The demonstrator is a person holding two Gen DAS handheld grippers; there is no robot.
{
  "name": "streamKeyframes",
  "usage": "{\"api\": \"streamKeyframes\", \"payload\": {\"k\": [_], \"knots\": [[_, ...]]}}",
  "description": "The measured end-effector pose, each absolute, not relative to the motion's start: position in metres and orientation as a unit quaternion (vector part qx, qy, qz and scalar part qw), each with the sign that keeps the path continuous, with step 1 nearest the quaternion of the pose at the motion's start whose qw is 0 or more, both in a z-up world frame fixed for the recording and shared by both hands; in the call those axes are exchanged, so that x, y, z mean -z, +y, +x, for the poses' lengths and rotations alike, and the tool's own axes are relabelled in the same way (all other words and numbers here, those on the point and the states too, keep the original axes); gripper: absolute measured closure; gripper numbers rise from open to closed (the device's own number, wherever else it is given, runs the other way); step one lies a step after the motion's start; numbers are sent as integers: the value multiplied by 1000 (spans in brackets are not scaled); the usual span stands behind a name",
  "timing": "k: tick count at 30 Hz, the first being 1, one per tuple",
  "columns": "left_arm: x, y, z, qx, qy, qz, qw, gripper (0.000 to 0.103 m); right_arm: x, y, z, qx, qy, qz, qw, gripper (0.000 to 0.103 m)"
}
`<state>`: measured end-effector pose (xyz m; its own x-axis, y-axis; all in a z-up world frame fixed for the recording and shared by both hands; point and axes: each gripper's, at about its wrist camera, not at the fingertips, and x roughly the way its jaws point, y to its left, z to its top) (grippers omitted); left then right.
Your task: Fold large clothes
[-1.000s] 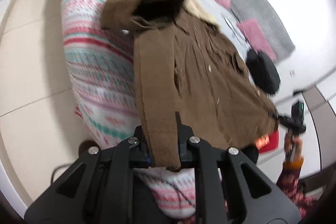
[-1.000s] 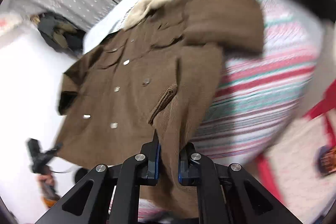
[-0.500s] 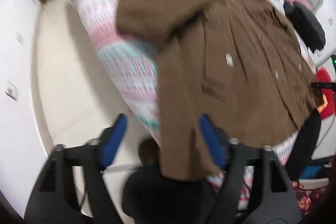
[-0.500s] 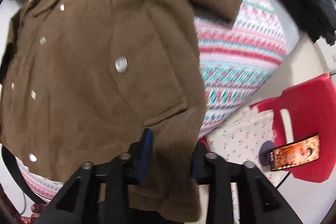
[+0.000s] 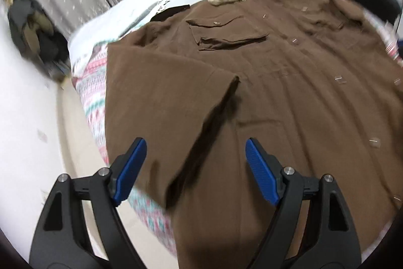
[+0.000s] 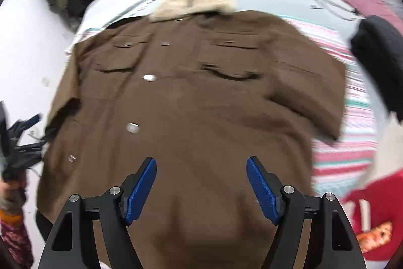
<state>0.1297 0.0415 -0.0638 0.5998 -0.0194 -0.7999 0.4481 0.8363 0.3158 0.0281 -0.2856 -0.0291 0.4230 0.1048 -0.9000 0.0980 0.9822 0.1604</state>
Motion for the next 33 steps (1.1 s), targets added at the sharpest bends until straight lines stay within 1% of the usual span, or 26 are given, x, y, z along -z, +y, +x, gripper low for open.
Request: {"api": "streamKeyframes", "payload": {"k": [3, 5, 6, 7, 9, 11, 14, 16, 18, 23, 27, 29, 31, 32, 33], "knots": [[80, 33, 157, 116, 426, 268, 856, 23, 43, -264, 53, -37, 530, 119, 839, 28], [79, 41, 172, 114, 427, 250, 861, 48, 49, -247, 62, -52, 528, 130, 838, 28], [70, 51, 179, 124, 434, 223, 864, 86, 53, -241, 68, -59, 530, 130, 836, 28], [62, 61, 180, 120, 434, 208, 868, 92, 56, -238, 72, -62, 534, 126, 834, 28], [23, 87, 185, 98, 395, 179, 896, 93, 64, -231, 78, -61, 545, 104, 830, 28], [-13, 113, 190, 54, 353, 176, 917, 93, 67, -231, 82, -56, 550, 89, 828, 28], [-64, 168, 204, -22, 308, 146, 940, 93, 72, -239, 92, -35, 555, 88, 827, 28], [-85, 207, 221, -71, 296, 128, 944, 93, 73, -249, 92, -26, 554, 97, 827, 28], [-94, 243, 239, -120, 290, 121, 942, 93, 74, -254, 94, -21, 553, 101, 827, 28], [-66, 302, 293, -201, 325, 111, 917, 93, 76, -265, 93, -11, 552, 111, 826, 28], [-32, 317, 336, -237, 348, 112, 900, 93, 75, -273, 93, 1, 554, 101, 827, 28], [-23, 319, 350, -255, 368, 110, 888, 90, 69, -281, 92, 15, 546, 92, 832, 28], [-15, 318, 360, -272, 391, 110, 872, 78, 61, -294, 87, 44, 530, 74, 843, 28], [-14, 315, 360, -277, 393, 113, 869, 74, 58, -300, 85, 57, 523, 65, 848, 28], [-14, 307, 356, -284, 389, 124, 868, 65, 55, -306, 82, 72, 516, 54, 852, 28]]}}
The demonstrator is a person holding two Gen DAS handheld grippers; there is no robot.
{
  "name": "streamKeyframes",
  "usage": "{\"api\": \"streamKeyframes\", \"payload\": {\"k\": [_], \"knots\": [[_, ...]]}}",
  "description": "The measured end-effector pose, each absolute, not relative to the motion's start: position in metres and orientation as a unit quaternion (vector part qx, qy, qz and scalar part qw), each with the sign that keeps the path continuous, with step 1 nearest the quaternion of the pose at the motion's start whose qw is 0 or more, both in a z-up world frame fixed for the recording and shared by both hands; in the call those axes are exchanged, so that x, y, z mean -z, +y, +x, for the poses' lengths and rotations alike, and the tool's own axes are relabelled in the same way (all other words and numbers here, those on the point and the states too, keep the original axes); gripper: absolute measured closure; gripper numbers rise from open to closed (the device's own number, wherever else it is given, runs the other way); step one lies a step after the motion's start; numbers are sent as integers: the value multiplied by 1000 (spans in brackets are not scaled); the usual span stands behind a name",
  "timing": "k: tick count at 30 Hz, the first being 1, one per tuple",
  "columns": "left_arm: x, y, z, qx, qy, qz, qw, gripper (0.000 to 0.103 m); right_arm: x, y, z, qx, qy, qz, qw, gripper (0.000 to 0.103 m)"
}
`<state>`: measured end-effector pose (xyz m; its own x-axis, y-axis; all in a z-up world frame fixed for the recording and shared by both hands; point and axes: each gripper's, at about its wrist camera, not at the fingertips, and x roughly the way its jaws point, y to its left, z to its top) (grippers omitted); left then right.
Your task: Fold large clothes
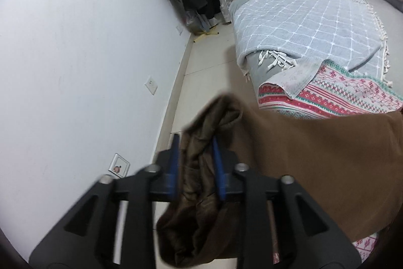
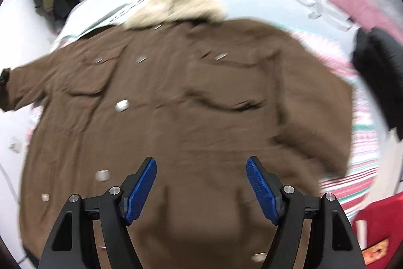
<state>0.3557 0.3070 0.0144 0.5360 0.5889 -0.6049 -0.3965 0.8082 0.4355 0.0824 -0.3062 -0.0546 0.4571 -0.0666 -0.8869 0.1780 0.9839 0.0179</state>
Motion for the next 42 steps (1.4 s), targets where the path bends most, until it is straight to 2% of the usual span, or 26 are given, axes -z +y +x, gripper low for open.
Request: {"api": "streamKeyframes", "payload": {"k": [1, 3, 12, 18, 24, 25, 26, 27, 28, 30, 36, 39, 42], "knots": [[-15, 301, 353, -288, 384, 132, 867, 47, 52, -314, 81, 87, 511, 46, 854, 28], [-20, 290, 341, -279, 371, 135, 875, 27, 48, -333, 81, 113, 511, 50, 851, 28], [-22, 220, 289, -112, 403, 37, 908, 21, 48, -392, 114, 172, 497, 115, 843, 28], [0, 143, 247, 17, 445, -35, 895, 19, 81, -421, 163, 237, 494, 159, 821, 28], [33, 82, 229, 82, 457, -46, 884, 19, 118, -432, 174, 263, 507, 140, 809, 30], [39, 73, 226, 90, 459, -48, 883, 19, 116, -432, 171, 266, 503, 131, 812, 42], [46, 66, 226, 101, 461, -51, 880, 19, 113, -433, 167, 267, 503, 120, 813, 62], [53, 61, 228, 111, 468, -52, 875, 19, 109, -436, 163, 244, 499, 123, 823, 74], [57, 58, 225, 118, 472, -51, 872, 19, 104, -438, 160, 223, 499, 129, 828, 100], [66, 49, 226, 129, 475, -43, 869, 19, 91, -445, 154, 225, 510, 107, 824, 98], [66, 46, 226, 133, 469, -25, 873, 19, 28, -471, 138, 340, 498, -80, 794, 98], [60, 50, 230, 132, 485, -25, 864, 19, 18, -505, 125, 433, 510, -158, 726, 98], [47, 47, 235, 128, 489, 37, 862, 19, 19, -549, 112, 485, 533, -171, 672, 98]]}}
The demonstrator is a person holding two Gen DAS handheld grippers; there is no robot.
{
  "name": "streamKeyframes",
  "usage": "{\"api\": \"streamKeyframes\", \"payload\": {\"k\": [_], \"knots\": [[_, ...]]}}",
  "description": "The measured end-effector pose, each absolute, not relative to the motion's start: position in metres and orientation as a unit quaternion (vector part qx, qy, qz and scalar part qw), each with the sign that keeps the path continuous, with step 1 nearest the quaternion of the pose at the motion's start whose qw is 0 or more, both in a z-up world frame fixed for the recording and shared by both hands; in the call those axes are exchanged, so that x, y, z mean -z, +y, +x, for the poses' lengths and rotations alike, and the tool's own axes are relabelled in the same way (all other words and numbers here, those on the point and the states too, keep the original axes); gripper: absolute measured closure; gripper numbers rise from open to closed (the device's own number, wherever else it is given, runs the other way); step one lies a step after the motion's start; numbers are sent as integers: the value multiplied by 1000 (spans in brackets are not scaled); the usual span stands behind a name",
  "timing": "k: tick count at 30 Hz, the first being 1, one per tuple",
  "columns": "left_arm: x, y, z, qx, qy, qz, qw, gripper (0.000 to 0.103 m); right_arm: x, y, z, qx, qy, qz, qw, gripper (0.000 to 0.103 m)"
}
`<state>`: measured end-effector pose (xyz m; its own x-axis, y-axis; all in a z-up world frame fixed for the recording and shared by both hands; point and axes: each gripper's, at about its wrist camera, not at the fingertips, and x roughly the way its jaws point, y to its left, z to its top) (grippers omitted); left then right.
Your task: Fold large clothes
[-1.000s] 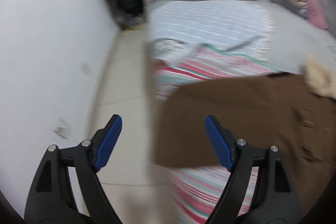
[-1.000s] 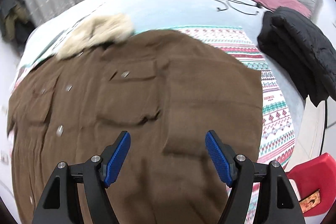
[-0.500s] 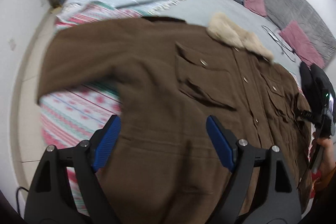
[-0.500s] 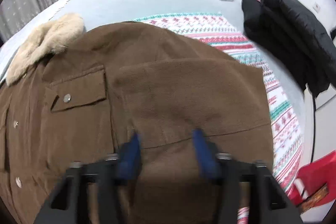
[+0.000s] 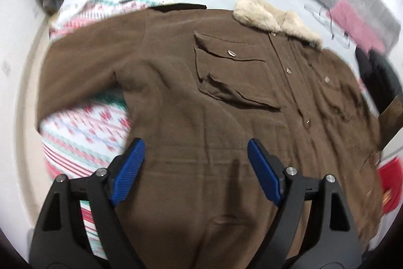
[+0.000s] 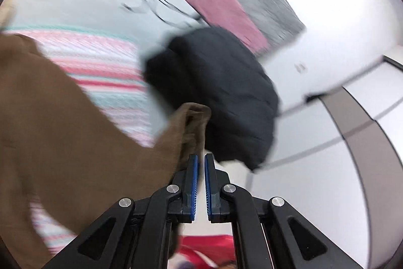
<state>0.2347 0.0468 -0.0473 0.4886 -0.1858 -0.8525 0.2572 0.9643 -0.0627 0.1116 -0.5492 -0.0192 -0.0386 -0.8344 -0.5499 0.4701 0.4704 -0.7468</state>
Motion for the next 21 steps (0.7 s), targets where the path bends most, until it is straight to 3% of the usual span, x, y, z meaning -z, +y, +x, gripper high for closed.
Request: {"api": "streamKeyframes", "payload": {"k": [3, 4, 6, 7, 8, 13, 21], "knots": [[30, 40, 248, 126, 470, 111, 867, 19, 8, -577, 98, 516, 521, -163, 660, 96], [24, 39, 258, 126, 467, 129, 866, 19, 2, -583, 96, 520, 515, -150, 665, 89], [17, 39, 281, 135, 475, 136, 859, 19, -8, -585, 98, 506, 506, -124, 687, 61], [15, 39, 297, 145, 482, 132, 854, 19, -15, -582, 103, 481, 494, -99, 717, 35], [14, 39, 311, 152, 486, 126, 851, 19, -18, -581, 109, 462, 484, -83, 739, 24], [20, 28, 390, 165, 481, 111, 854, 19, -9, -540, 172, 295, 483, -6, 824, 22], [60, -20, 493, 168, 481, 146, 848, 19, 54, -489, 309, 79, 508, 88, 853, 22]]}}
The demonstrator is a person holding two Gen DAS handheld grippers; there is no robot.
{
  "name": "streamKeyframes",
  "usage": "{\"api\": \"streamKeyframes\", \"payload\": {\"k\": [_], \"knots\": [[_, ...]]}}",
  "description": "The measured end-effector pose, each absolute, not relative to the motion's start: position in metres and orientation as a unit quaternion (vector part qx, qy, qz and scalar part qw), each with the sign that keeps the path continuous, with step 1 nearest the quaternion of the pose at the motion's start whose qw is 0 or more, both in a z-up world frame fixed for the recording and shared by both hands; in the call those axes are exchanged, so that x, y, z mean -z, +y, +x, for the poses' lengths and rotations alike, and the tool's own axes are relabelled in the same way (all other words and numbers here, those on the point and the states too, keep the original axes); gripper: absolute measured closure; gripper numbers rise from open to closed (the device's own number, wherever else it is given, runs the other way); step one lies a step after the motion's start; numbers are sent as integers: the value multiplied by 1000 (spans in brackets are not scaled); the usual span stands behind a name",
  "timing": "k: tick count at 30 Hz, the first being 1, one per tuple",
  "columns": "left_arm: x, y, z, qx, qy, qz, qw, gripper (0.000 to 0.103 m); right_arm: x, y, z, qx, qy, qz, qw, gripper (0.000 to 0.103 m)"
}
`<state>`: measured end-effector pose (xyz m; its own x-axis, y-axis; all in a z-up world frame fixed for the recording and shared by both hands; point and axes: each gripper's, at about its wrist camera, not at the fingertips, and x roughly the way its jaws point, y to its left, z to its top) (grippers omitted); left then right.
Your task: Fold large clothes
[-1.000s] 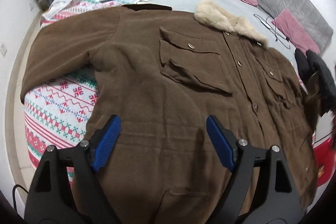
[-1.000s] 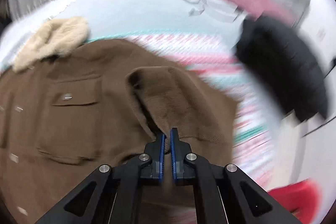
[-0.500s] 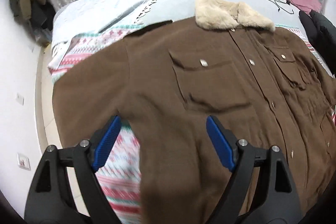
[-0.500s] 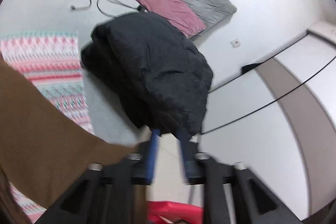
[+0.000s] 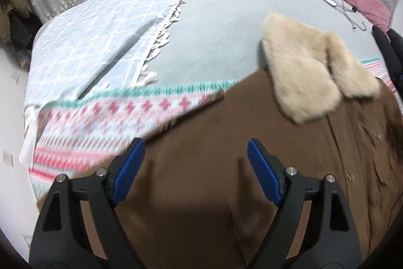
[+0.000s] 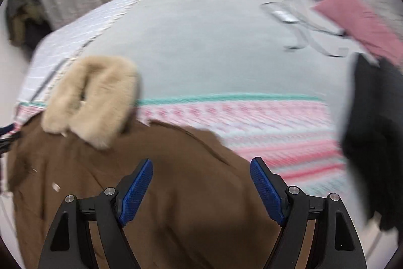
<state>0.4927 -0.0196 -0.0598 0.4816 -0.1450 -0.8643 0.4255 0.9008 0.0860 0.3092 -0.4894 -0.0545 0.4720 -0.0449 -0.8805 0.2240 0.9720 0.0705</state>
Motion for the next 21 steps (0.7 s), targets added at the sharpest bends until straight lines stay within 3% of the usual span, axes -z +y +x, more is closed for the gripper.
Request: {"api": "streamKeyframes", "payload": {"k": [6, 10, 11, 13, 14, 15, 16, 17, 18, 21], "knots": [[104, -42, 529, 206, 513, 136, 822, 19, 112, -486, 382, 17, 533, 131, 836, 22], [120, -39, 521, 240, 509, 140, 815, 19, 166, -485, 385, -12, 583, 140, 800, 21], [120, -35, 521, 249, 513, 126, 812, 20, 165, -479, 378, -17, 562, 117, 818, 20], [119, -28, 516, 258, 517, 111, 808, 29, 166, -470, 370, -31, 563, 102, 819, 22], [117, -28, 512, 251, 519, 116, 809, 35, 165, -468, 366, -30, 561, 100, 821, 30], [112, -28, 507, 240, 518, 118, 812, 58, 165, -466, 364, -27, 561, 102, 821, 37], [108, -28, 503, 229, 515, 119, 817, 78, 164, -463, 364, -16, 562, 102, 821, 60], [103, -30, 499, 216, 512, 120, 823, 82, 161, -460, 361, -6, 564, 106, 819, 80], [95, -29, 492, 205, 499, 114, 834, 89, 156, -455, 356, 10, 560, 107, 821, 85], [66, -19, 470, 194, 436, 85, 875, 92, 127, -423, 335, 65, 512, 34, 856, 91]]}}
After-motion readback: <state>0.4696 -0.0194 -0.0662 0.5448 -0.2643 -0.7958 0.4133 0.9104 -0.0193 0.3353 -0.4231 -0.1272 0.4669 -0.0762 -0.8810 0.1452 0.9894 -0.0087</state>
